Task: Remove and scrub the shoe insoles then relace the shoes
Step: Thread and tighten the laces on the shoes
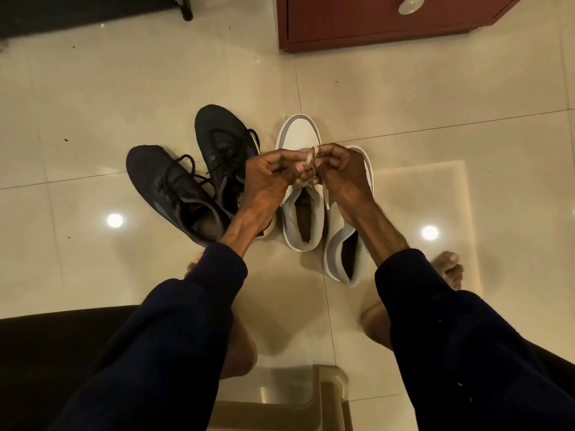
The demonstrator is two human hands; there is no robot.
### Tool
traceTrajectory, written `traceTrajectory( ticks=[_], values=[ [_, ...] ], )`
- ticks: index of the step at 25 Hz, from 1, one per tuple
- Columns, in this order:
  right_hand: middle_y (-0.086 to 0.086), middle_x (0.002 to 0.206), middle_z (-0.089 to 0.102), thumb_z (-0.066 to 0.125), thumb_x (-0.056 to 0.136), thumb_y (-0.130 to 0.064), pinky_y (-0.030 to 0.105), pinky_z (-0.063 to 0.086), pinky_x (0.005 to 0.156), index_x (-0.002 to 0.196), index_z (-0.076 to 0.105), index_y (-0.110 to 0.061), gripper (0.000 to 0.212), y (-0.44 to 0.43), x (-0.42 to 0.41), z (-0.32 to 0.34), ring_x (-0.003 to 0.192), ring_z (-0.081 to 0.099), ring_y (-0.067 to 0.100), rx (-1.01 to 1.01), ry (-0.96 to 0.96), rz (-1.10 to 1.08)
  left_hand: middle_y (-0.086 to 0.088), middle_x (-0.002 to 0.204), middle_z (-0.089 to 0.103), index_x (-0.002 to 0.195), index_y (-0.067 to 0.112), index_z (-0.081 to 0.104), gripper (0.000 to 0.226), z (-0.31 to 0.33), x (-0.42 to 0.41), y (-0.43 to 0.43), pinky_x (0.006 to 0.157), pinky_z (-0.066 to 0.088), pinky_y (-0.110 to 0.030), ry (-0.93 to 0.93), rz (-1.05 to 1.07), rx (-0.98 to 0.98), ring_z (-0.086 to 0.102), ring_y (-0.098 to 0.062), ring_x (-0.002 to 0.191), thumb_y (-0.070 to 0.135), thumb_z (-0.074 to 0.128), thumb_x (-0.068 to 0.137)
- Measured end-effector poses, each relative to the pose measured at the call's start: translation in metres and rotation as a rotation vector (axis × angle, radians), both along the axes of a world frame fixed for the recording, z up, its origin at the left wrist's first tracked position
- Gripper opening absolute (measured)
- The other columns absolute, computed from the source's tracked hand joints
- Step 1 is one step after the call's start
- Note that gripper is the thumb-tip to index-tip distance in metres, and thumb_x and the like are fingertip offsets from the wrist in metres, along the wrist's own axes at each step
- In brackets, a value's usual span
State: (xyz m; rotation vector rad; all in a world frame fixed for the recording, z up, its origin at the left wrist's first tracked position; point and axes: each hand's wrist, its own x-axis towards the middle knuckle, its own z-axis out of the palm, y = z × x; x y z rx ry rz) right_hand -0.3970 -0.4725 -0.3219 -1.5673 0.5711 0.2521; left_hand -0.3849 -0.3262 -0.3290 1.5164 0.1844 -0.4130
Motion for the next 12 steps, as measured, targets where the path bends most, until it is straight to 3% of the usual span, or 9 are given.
traceTrajectory(
  ticks=[1,3,6,9,12],
  values=[
    [0.005,0.081,0.074,0.063,0.092,0.005,0.024,0.056,0.058,0.103,0.068,-0.003,0.014,-0.001,0.0,-0.002,0.065,0.071,0.011,-0.034,-0.008,-0.016,-0.007,0.091,0.079,0.1,0.006,0.074,0.015,-0.001,0.0,0.001,0.071,0.06,-0.028,0.03,0.02,-0.009,0.076,-0.022,0.082,-0.004,0.074,0.088],
    [0.006,0.081,0.074,0.072,0.088,0.0,0.026,0.059,0.062,0.11,0.062,0.002,0.025,-0.001,-0.001,-0.005,0.065,0.072,0.011,-0.105,0.0,-0.052,-0.01,0.089,0.077,0.098,0.005,0.071,0.018,-0.005,0.003,0.002,0.07,0.061,-0.028,0.074,0.069,0.008,0.076,-0.022,0.08,-0.003,0.079,0.084],
    [0.009,0.082,0.075,0.078,0.083,-0.005,0.031,0.061,0.067,0.104,0.061,-0.002,0.028,0.001,-0.004,-0.006,0.067,0.073,0.015,-0.136,-0.032,-0.031,-0.011,0.095,0.073,0.105,0.004,0.07,0.027,-0.01,0.004,0.001,0.075,0.063,-0.034,0.09,0.089,0.027,0.074,-0.023,0.086,-0.002,0.082,0.081],
    [0.009,0.083,0.074,0.077,0.084,-0.004,0.028,0.061,0.067,0.098,0.062,-0.006,0.02,0.005,-0.006,-0.006,0.068,0.073,0.01,-0.197,-0.087,-0.005,-0.004,0.1,0.072,0.114,0.007,0.071,0.032,-0.012,0.002,-0.001,0.078,0.064,-0.037,0.096,0.06,0.055,0.075,-0.02,0.089,-0.001,0.079,0.085],
    [-0.003,0.085,0.073,0.079,0.086,-0.01,0.018,0.058,0.068,0.105,0.058,-0.009,0.028,0.006,-0.005,-0.003,0.075,0.073,0.002,-0.211,-0.105,0.045,-0.001,0.097,0.077,0.105,0.01,0.075,0.017,-0.012,0.002,-0.002,0.08,0.064,-0.039,0.012,0.011,0.069,0.077,-0.024,0.086,0.004,0.076,0.089]
  ],
)
